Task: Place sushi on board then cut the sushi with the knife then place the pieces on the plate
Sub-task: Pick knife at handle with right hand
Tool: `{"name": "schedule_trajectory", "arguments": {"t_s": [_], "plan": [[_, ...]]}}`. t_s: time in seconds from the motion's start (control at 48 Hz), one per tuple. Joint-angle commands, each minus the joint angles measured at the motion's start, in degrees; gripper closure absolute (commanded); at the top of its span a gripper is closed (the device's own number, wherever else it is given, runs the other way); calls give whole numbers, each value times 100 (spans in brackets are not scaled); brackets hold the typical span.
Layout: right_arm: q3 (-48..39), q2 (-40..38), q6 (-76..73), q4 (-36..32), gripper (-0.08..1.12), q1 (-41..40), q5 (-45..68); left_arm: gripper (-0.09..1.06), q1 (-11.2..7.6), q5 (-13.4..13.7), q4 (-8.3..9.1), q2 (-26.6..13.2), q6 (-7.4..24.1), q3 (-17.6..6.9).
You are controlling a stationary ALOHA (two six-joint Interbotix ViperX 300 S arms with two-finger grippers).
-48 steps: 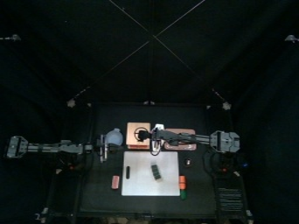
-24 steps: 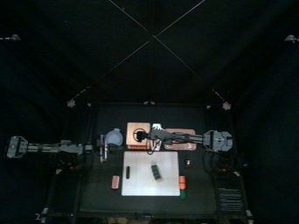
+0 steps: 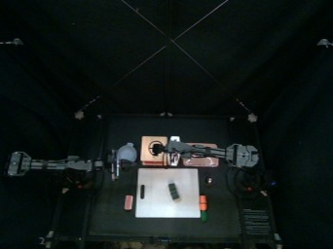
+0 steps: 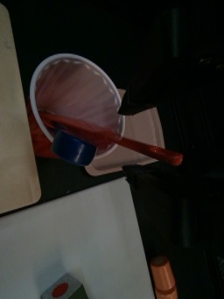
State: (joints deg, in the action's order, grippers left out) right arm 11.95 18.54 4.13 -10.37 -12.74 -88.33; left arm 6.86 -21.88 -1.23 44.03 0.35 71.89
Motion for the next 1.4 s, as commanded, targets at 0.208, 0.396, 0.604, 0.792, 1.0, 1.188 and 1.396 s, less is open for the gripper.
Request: {"name": "schedule_trajectory", "arguments": {"t_s": [0.208,0.396,0.604,0.792,1.0,1.188,1.396], "plan": [[-202,-132,26,-26,20,-70,-18,92,18,-18,-9,0,0,-70],[-229,-123,26,-105,21,-88,18,92,26,-26,-9,-9,9,-62],[-193,-35,35,-167,22,-79,26,92,26,-26,-9,0,0,-44],[-105,9,35,-167,22,-79,26,92,35,-26,-18,0,9,-9],[70,26,26,-167,22,-123,26,92,53,-26,-9,0,9,-9],[88,97,44,-141,25,-132,26,92,53,-26,-9,0,9,-9],[70,88,44,0,33,-149,-9,92,44,-26,-9,0,9,-9]]}}
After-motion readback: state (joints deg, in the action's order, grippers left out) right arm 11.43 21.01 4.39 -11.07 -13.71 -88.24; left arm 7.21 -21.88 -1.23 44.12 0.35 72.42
